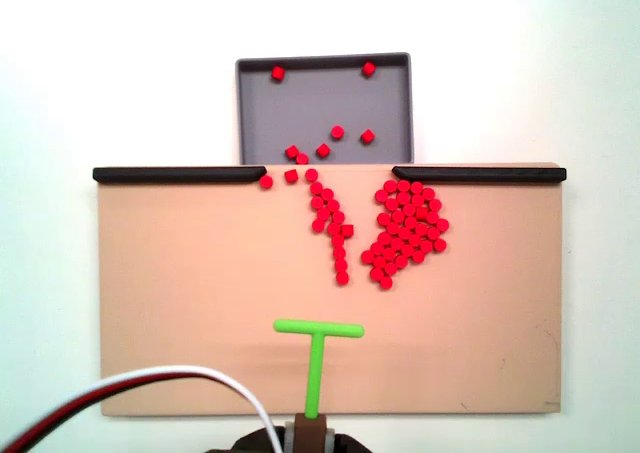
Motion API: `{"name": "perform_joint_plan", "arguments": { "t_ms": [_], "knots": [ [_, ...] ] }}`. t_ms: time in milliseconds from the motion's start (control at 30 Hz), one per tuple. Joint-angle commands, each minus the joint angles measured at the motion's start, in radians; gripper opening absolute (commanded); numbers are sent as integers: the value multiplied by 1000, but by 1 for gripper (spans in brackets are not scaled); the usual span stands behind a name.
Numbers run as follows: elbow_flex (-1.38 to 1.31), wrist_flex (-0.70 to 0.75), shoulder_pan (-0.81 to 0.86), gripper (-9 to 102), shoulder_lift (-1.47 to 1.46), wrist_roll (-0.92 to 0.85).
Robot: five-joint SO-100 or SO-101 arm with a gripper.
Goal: Gather the left side granules
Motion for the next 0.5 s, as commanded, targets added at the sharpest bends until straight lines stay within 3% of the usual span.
{"name": "perform_joint_plan", "arguments": {
  "t_ms": [0,467],
  "knots": [
    [-20,2,-2,0,12,-12],
    [-12,2,29,0,25,-77]
  ]
}}
